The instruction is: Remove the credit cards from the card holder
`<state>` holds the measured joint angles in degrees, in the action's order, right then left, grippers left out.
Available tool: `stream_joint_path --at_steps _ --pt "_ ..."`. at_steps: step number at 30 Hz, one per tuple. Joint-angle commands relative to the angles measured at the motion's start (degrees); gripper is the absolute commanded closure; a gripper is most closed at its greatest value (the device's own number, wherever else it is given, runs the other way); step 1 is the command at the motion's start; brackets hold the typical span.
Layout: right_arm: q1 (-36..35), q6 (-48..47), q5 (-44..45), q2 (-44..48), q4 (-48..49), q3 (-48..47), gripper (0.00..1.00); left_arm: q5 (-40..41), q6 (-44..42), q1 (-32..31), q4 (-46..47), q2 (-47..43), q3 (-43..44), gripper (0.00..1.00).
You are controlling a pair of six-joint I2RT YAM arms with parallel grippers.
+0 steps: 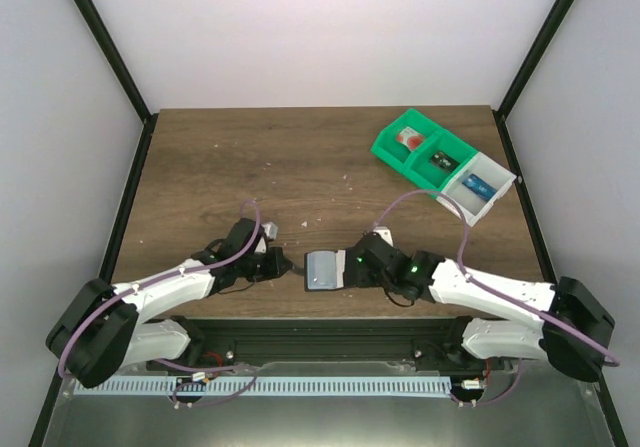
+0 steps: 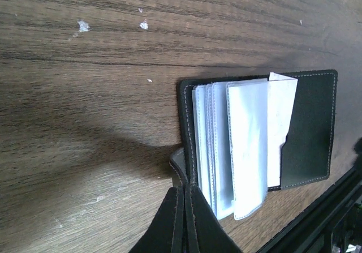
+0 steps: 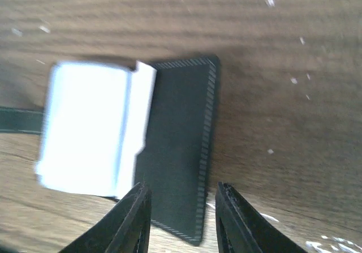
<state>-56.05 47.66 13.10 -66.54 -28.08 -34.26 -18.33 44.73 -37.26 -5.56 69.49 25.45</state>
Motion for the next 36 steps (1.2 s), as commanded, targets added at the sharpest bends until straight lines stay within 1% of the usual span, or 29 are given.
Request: stream_joint_path --at_steps 1,5,9,11,15,19,24,26,29,33,34,36 --pt "-0.1 0.0 -0.7 3.4 -2.7 -6.4 0.67 -1.8 -0.6 0.2 1.1 -0.5 -0.3 1.00" --pt "-1.9 -1.0 -4.8 3.7 3.0 -8.7 0.67 -2.0 -0.3 0.2 1.3 -1.2 -0.6 1.00" --pt "-3.7 -1.5 -5.9 -1.4 7.6 -10.3 0.68 -1.2 -0.3 0.2 0.6 -1.6 -0.4 1.00" --pt "-3.7 -2.0 -5.2 -4.8 9.0 -10.9 0.72 -1.0 -0.5 0.2 0.3 -1.6 -0.4 1.00" --pt "-3.2 -2.3 -2.1 -10.0 12.9 -9.2 0.84 0.2 -0.4 0.7 -0.4 -2.0 -0.7 1.00" --pt "-0.2 -3.3 -6.7 -13.0 18.9 -5.3 0.99 0.2 0.4 1.9 -0.1 -3.1 -1.8 1.00" --pt "0.2 -2.2 -7.0 -15.0 21.6 -1.7 1.00 0.2 1.2 2.2 -1.0 -4.1 -1.8 1.00" --pt "0.2 -1.8 -7.6 -15.6 22.8 -0.5 0.99 0.3 1.7 2.3 -2.0 -4.6 -1.1 0.91" --pt "0.2 -1.4 -8.8 -16.3 25.1 1.2 1.00 -0.4 2.3 2.2 -3.7 -6.0 0.5 0.70" --pt "0.2 -1.1 -8.3 -16.4 26.8 2.9 1.00 -1.9 2.8 2.1 -3.3 -8.0 1.9 0.54" --pt "0.2 -0.7 -7.7 -16.5 27.0 3.3 1.00 -2.0 2.7 2.1 -3.1 -8.1 2.2 0.52" --pt "0.4 -0.3 -6.9 -16.5 28.0 4.6 0.99 -3.1 2.4 2.1 -2.6 -7.6 2.5 0.50"
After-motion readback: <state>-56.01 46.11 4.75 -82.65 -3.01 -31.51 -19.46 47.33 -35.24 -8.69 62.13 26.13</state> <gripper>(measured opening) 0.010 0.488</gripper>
